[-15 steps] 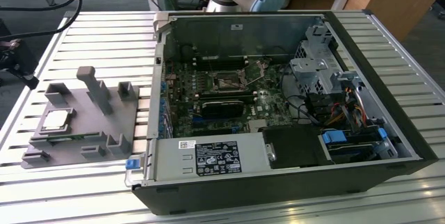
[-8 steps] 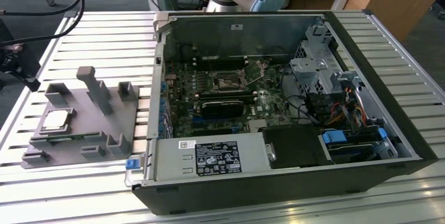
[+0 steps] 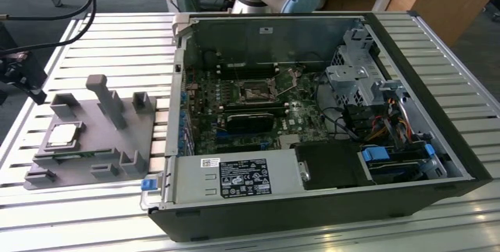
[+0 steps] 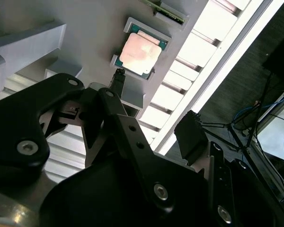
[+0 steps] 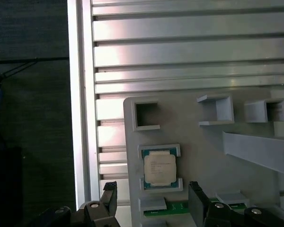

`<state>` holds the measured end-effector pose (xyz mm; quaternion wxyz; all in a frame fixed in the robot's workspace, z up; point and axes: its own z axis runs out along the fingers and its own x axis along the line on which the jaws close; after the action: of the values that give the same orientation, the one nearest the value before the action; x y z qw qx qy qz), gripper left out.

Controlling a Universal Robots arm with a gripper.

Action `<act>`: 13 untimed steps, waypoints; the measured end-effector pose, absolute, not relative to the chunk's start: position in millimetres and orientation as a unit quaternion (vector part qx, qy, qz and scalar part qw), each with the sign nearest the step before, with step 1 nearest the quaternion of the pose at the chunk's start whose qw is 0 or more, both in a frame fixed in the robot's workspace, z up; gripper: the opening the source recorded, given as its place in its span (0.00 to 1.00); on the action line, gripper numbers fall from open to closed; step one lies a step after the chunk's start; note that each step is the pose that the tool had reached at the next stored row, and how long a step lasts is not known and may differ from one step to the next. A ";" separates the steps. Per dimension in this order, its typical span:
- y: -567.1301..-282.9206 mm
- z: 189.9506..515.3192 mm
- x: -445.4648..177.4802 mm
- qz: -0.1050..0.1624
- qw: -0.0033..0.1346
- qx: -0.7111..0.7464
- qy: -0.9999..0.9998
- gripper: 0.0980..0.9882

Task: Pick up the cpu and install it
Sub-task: 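Pick up the cpu and move it towards the insertion slot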

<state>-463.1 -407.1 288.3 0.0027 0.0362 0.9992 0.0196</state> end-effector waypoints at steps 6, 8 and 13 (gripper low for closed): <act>-407.5 285.6 -463.0 0.020 0.003 0.036 0.999 0.68; -407.6 284.5 -463.0 0.020 0.003 0.035 0.999 0.68; -407.7 281.9 -463.1 0.020 0.002 0.032 0.999 0.68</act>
<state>-463.1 -407.7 281.9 0.0024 0.0317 0.9993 0.0196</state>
